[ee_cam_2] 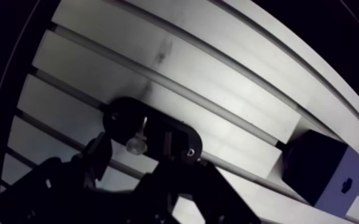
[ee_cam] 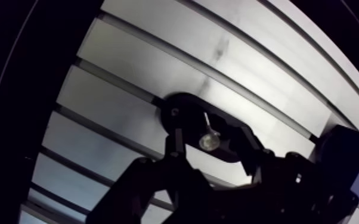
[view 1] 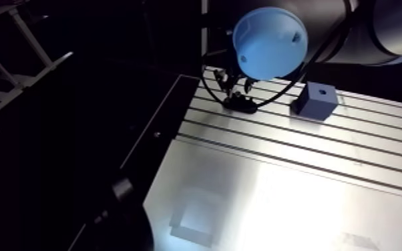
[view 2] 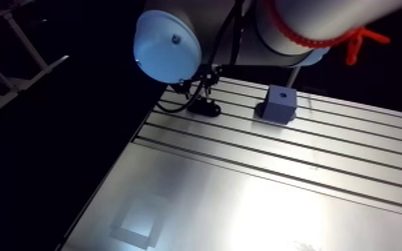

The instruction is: Pick up the M10 bolt and insert it into the hex recess until seated.

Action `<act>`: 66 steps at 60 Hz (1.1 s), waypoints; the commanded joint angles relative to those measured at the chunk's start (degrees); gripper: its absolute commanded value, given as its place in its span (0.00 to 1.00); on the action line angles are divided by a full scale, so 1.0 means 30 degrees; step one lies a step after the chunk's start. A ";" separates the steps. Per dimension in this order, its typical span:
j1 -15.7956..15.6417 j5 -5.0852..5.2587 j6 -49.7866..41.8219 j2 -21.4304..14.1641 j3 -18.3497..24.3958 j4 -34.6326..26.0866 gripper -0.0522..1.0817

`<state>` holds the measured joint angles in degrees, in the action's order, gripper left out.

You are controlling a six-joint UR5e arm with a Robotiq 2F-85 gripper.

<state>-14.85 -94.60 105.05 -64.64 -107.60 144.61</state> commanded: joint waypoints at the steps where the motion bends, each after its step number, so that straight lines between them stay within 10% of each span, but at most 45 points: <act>1: -0.0002 0.0000 -0.0020 0.0030 -0.0009 0.0038 0.46; 66: -0.0002 -0.0038 -0.0050 0.0148 0.0021 0.0033 0.60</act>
<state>-14.84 -94.78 104.93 -64.19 -107.54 144.65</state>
